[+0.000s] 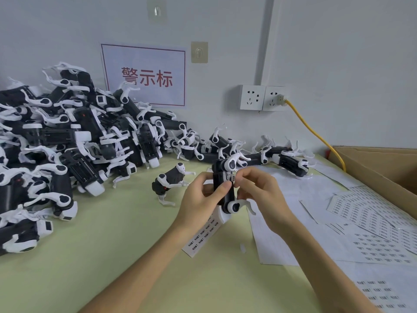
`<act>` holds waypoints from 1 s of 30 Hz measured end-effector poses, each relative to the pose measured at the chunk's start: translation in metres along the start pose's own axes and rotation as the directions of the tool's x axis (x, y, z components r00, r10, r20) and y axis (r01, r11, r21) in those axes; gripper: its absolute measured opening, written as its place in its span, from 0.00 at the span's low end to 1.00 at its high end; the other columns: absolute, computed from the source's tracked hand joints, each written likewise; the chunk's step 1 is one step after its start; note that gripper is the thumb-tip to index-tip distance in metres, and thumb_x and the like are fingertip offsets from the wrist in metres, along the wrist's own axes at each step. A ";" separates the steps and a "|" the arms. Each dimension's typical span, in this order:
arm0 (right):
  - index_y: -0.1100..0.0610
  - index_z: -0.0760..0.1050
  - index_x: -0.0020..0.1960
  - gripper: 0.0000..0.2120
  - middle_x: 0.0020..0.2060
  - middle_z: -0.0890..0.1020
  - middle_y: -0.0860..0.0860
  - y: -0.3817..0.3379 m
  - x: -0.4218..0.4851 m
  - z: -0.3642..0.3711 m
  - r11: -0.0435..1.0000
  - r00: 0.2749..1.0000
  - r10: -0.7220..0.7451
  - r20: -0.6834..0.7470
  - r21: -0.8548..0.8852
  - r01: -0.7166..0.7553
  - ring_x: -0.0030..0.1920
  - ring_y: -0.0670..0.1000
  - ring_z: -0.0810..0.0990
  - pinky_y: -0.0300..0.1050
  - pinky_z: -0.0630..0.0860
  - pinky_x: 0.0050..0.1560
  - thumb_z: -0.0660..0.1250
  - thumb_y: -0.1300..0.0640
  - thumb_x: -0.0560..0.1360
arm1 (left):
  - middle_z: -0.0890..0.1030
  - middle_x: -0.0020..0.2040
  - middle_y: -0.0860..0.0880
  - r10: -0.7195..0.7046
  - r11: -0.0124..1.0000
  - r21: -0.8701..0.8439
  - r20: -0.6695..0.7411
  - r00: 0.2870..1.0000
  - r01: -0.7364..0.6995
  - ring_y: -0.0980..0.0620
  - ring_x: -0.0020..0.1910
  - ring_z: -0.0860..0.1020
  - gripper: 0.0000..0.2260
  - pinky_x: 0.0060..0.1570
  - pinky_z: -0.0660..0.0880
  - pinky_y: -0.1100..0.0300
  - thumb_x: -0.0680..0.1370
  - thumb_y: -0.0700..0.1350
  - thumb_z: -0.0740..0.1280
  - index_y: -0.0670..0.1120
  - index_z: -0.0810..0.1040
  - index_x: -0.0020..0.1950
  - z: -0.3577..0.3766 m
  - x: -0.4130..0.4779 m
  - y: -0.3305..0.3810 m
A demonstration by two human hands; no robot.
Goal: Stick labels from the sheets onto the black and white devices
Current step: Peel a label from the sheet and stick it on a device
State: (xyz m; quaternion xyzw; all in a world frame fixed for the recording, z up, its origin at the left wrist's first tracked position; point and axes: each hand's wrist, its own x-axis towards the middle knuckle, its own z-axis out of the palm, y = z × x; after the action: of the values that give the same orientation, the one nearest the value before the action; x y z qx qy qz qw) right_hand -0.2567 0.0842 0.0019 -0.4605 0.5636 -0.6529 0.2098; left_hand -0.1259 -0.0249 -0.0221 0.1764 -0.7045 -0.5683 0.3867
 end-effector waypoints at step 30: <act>0.58 0.79 0.43 0.06 0.30 0.79 0.44 0.009 0.000 0.009 0.983 0.989 -0.101 -0.112 -0.161 0.083 0.30 0.46 0.78 0.35 0.72 0.32 0.71 0.62 0.79 | 0.86 0.47 0.59 0.036 0.982 0.189 -0.053 0.998 -0.026 0.61 0.51 0.83 0.25 0.56 0.80 0.53 0.67 0.64 0.75 0.50 0.74 0.54 -0.002 0.001 -0.007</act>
State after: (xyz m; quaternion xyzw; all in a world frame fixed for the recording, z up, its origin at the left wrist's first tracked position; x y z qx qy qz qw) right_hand -0.2511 0.0767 -0.0072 -0.4613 0.6027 -0.6420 0.1086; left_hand -0.1265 -0.0285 -0.0285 0.2171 -0.7465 -0.4880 0.3969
